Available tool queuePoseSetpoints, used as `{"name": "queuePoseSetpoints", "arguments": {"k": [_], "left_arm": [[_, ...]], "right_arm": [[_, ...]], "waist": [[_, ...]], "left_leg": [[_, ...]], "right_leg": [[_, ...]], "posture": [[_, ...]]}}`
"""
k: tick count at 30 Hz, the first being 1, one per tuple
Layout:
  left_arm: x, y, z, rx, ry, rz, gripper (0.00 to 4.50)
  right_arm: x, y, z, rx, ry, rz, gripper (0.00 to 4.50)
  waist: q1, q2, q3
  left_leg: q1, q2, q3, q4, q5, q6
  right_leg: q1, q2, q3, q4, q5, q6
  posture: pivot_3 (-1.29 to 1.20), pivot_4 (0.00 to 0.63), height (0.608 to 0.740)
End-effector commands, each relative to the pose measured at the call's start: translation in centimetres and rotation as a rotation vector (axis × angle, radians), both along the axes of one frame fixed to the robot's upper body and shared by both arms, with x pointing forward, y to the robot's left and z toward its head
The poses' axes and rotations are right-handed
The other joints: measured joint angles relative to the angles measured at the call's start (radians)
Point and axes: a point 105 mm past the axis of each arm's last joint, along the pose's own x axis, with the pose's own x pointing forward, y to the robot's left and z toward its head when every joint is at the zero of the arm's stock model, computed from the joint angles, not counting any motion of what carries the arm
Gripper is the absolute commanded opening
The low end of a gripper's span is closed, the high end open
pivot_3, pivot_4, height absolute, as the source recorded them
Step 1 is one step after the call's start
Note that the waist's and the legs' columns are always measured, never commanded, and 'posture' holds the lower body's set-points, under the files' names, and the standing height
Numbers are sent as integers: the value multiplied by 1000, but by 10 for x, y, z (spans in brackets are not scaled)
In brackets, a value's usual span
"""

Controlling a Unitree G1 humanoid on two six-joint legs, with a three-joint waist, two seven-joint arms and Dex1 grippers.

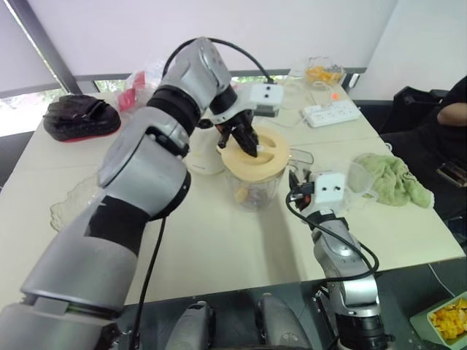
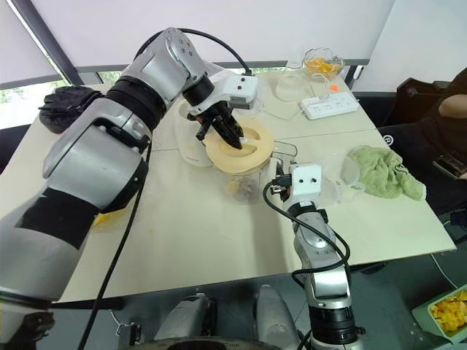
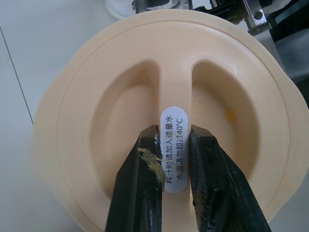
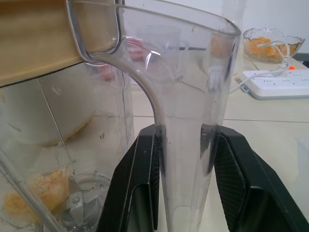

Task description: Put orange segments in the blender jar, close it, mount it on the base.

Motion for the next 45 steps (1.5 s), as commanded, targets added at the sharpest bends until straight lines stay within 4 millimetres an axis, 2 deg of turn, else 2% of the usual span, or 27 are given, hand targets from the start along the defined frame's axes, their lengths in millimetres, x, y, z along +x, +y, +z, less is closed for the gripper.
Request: {"name": "queuePoseSetpoints", "arguments": {"k": [1, 8, 14, 27, 35, 39, 45], "left_arm": [[6, 24, -26, 90, 97, 158, 215], [3, 16, -19, 82, 152, 271, 215], [5, 10, -17, 81, 123, 316, 215], [3, 8, -14, 64, 67, 169, 215], [1, 6, -8, 0, 38, 92, 4086], [-1, 4, 1, -72, 57, 104, 4086], [0, -3, 28, -314, 72, 158, 4086]], "right_arm": [[-3, 20, 30, 14, -116, 102, 1433], [0, 21, 30, 11, -117, 115, 1433], [2, 22, 30, 13, -120, 117, 1433], [2, 25, 29, 11, -119, 132, 1433], [2, 26, 28, 4, -119, 140, 1373], [1, 27, 27, 4, -117, 144, 1373], [0, 29, 26, 0, -113, 156, 1373]], "waist": [[0, 0, 0], [0, 0, 0], [0, 0, 0], [2, 0, 0], [1, 0, 0], [2, 0, 0], [0, 1, 1]], "left_leg": [[0, 0, 0, 0, 0, 0], [0, 0, 0, 0, 0, 0], [0, 0, 0, 0, 0, -1], [0, 0, 0, 0, 1, -1], [0, 0, 0, 0, 1, -2], [0, 0, 0, 0, 1, -2], [-1, 0, 0, -1, 1, -2]], "right_leg": [[0, 0, 0, 0, 0, 0], [0, 0, 0, 0, 0, 0], [0, 0, 0, 0, 0, 0], [0, -1, 1, 0, 0, 0], [-1, -2, 1, 0, 0, 0], [0, -2, 1, 0, 0, 0], [-3, -2, 1, 1, 0, 0]], "posture": [[0, 150, 740], [0, 150, 740], [0, 150, 740], [0, 150, 740], [0, 150, 740], [0, 150, 740], [0, 150, 740]]}}
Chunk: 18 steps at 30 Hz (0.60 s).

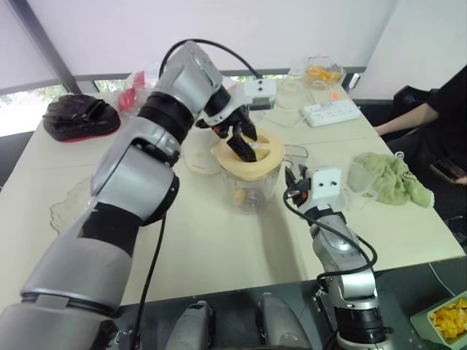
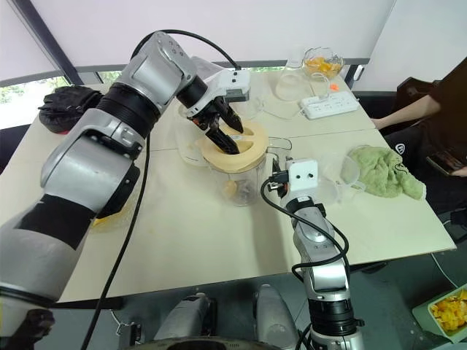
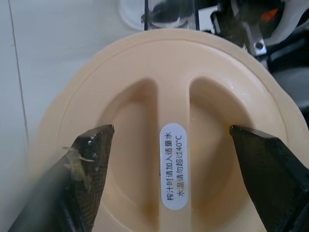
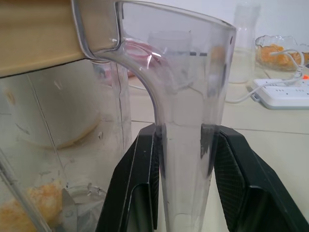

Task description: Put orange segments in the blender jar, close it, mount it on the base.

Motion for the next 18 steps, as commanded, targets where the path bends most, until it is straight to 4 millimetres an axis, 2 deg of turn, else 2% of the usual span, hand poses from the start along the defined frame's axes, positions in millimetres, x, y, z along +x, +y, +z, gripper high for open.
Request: {"name": "queuePoseSetpoints", "arguments": {"k": [1, 4, 10, 13, 15, 18], "left_arm": [[1, -8, 28, -176, -27, 37, 4086], [3, -9, 39, -292, -20, 78, 4086], [12, -5, 87, -818, -25, 185, 4086], [29, 21, 118, -1201, 71, 383, 4086], [37, 36, 130, -1361, 108, 491, 4086], [43, 53, 140, -1467, 61, 597, 4086]], "right_arm": [[-6, 24, 22, 13, -94, 114, 1373], [-6, 24, 21, 11, -92, 118, 1373], [-6, 26, 20, 6, -91, 130, 1373], [-5, 25, 19, 3, -89, 135, 1373], [-5, 25, 19, -1, -86, 140, 1373], [-5, 24, 19, -5, -84, 148, 1373]], "waist": [[1, 0, 0], [1, -1, 0], [1, 0, 1], [4, -1, 1], [4, -1, 1], [5, -1, 1]], "left_leg": [[-1, 0, 0, 0, 1, -1], [-2, 0, 0, 0, 2, -3], [-2, 0, 0, 0, 2, -4], [-2, 0, 0, 1, 3, -4], [-2, 0, 0, 1, 3, -5], [-2, 0, 0, 1, 3, -5]], "right_leg": [[-1, 0, 0, 0, 0, 0], [-2, -1, 0, 0, 0, 0], [-2, -2, 0, 0, 0, 0], [-2, -2, 0, 1, 0, 0], [-2, -3, 0, 1, 0, 0], [-3, -3, 0, 1, 0, 0]], "posture": [[0, 150, 740], [0, 150, 740], [0, 150, 740], [0, 150, 740], [0, 150, 740], [0, 150, 740]]}}
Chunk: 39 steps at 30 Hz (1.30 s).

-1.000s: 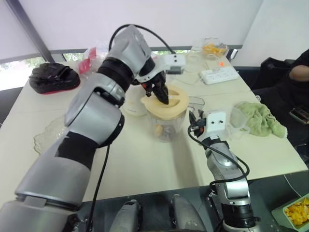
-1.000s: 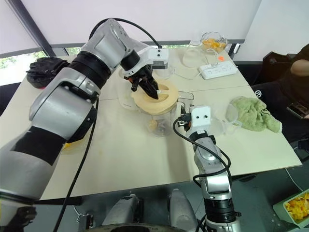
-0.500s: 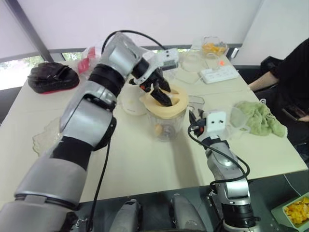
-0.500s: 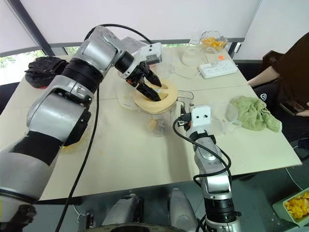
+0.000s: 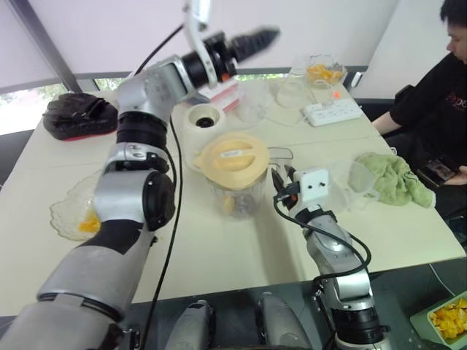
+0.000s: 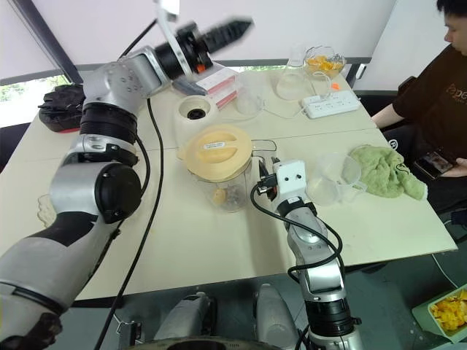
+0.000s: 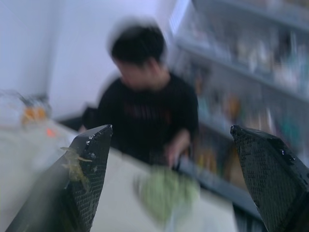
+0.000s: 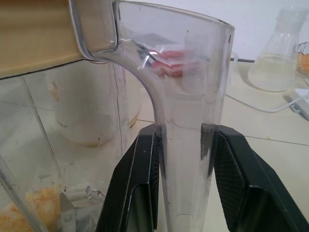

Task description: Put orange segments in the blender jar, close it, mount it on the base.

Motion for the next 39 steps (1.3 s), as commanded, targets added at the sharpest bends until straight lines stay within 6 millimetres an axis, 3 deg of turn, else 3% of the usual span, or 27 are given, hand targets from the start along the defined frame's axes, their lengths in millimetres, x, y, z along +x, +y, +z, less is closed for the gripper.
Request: {"name": "queuePoseSetpoints", "arguments": {"k": [1, 5, 8, 10, 13, 17, 24, 29, 34, 39], "left_arm": [[0, 23, 28, -84, -70, 161, 4086], [3, 43, 13, 210, -309, 418, 4086], [4, 65, -10, 354, -346, 533, 4086], [-1, 75, -27, 434, -389, 571, 4086], [-19, 90, -69, 592, -422, 586, 4086], [-38, 101, -97, 614, -353, 600, 4086], [-73, 102, -145, 591, -225, 579, 4086], [-93, 91, -172, 565, -150, 549, 4086], [-105, 88, -185, 568, -120, 599, 4086], [-113, 93, -189, 593, -113, 650, 4086]], "right_arm": [[-1, 4, 18, 19, -69, 35, 1373], [1, 2, 27, 50, -98, 33, 1373], [4, -4, 44, 98, -152, 12, 1373], [4, -7, 59, 135, -196, 10, 1373], [9, -13, 86, 163, -258, 2, 1373], [16, -23, 118, 167, -323, -9, 1373], [43, -31, 195, 141, -433, -10, 1373], [72, -14, 244, 172, -448, 17, 1373], [108, 6, 255, 193, -380, -47, 1373], [123, 32, 248, 200, -349, -73, 1373]], "waist": [[2, 0, 0], [-1, 0, 0], [-2, 0, 0], [-2, 0, 0], [-4, 0, 0], [8, 0, 0], [18, 2, 0], [16, 2, 1], [15, 2, 1], [17, 2, 1]], "left_leg": [[0, 0, 0, 0, 0, 0], [0, 0, 1, -1, 1, -1], [1, 0, 1, -1, 1, -2], [0, 0, 1, -1, 1, -2], [0, 0, 0, -2, 1, -2], [-1, 0, 0, -1, 1, -2], [0, 0, 2, -1, 1, -2], [0, 0, 3, -1, 1, -2], [0, 1, 2, -2, 1, -2], [-1, 1, 2, -2, 1, -2]], "right_leg": [[0, 0, 0, 0, 0, 0], [0, 0, 0, 0, 0, 0], [0, 0, 0, 0, 0, 0], [0, 0, 0, 0, 0, 0], [-1, 0, 0, 0, 0, 0], [-1, -1, 0, 0, 0, 0], [-1, -1, 0, -1, 1, -1], [-1, -1, 0, -1, 1, -1], [-1, -1, 0, -1, 1, -1], [-1, -1, 0, -2, 1, -1]], "posture": [[0, 150, 740], [0, 150, 740], [0, 150, 740], [0, 150, 740], [0, 150, 740], [0, 150, 740], [0, 150, 740], [0, 150, 740], [0, 150, 740], [0, 150, 740]]}}
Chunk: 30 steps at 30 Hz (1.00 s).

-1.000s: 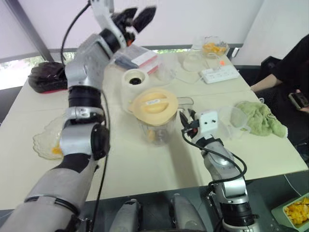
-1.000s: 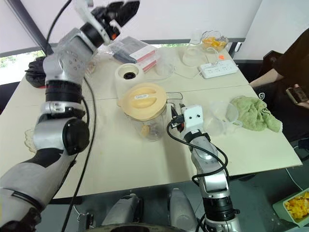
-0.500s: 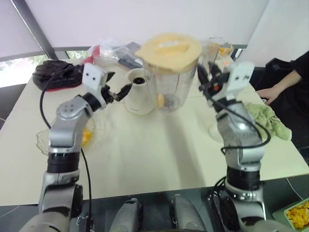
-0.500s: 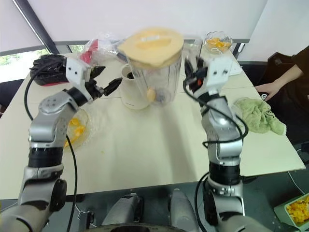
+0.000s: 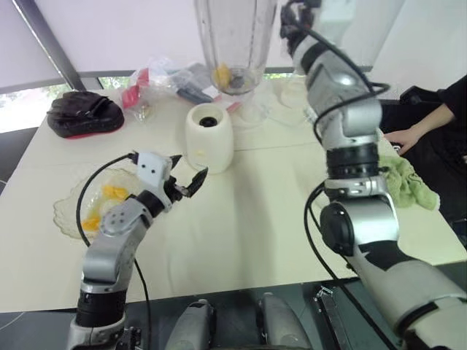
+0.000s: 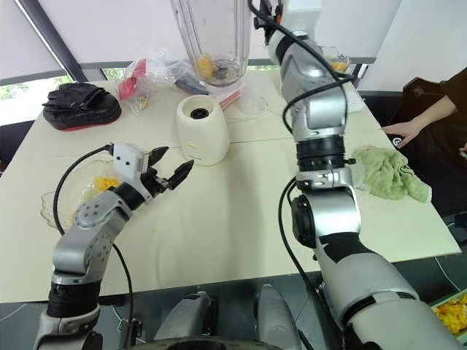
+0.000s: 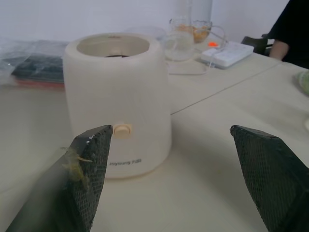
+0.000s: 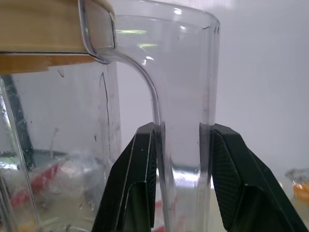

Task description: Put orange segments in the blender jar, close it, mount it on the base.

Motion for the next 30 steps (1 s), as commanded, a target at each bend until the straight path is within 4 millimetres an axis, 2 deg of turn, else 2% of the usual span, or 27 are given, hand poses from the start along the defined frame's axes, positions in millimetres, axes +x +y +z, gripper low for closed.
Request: {"name": "queuePoseSetpoints", "arguments": {"k": [1, 7, 19, 30], "left_arm": [[-9, 4, 14, 26, -69, 39, 4086], [-16, 5, 15, 36, -73, 64, 4086], [-20, 6, 17, 56, -77, 81, 4086], [-23, -1, 25, 72, -84, 73, 4086]], "right_arm": [[-7, 24, 29, 34, -113, 4, 1373], [-2, 42, 17, 59, -106, 40, 1373], [-1, 64, 15, 117, -118, 95, 1373], [1, 83, -7, 122, -99, 162, 1373]], "waist": [[-2, 0, 0], [-9, 1, 1], [-24, 1, 1], [-23, 2, 1]], "left_leg": [[0, 0, 0, 0, 0, 0], [0, 0, 0, -1, 0, 0], [0, 0, 0, -2, 0, 0], [-1, 0, -1, -2, 0, 0]], "right_leg": [[0, 0, 0, 0, 0, 0], [0, 0, 0, -1, 0, 0], [0, 0, 0, -2, 0, 0], [0, 0, 0, -4, 0, 0]], "posture": [[0, 150, 740], [0, 150, 740], [0, 150, 740], [0, 150, 740]]}}
